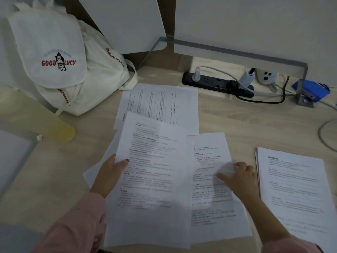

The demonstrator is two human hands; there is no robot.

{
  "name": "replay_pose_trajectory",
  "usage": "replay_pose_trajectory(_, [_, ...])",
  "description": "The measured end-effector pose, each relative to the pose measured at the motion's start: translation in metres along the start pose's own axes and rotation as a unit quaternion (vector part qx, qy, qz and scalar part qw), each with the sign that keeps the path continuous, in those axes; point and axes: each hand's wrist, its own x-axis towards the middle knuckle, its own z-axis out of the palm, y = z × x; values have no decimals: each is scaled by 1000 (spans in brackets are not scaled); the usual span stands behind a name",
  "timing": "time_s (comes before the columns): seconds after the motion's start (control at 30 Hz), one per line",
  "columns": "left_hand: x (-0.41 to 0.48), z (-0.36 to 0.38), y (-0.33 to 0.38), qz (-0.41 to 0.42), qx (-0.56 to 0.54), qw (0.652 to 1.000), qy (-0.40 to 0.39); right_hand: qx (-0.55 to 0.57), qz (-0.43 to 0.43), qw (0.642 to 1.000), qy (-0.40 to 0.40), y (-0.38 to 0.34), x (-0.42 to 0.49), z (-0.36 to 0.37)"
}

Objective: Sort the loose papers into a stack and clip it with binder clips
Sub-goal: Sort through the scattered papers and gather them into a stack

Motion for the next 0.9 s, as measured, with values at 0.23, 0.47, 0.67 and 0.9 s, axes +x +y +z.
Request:
replay_pose_trajectory(0.23, [1,9,-8,-22,-62,997,42,115,46,992,-11,-1,4,7])
replay_pose_trajectory(0.47, [-1,11,-9,-31,-93,995,16,51,-77,988,127,-6,-4,-34])
replay_pose_trajectory(0.67, [-4,10,-1,-25,-105,994,10,63,-226,928,291,-36,-34,-97])
replay_pose_trajectory(0.9, [-2,16,-7,-39,-14,999,-9,238,-263,892,281,-62,-59,-135])
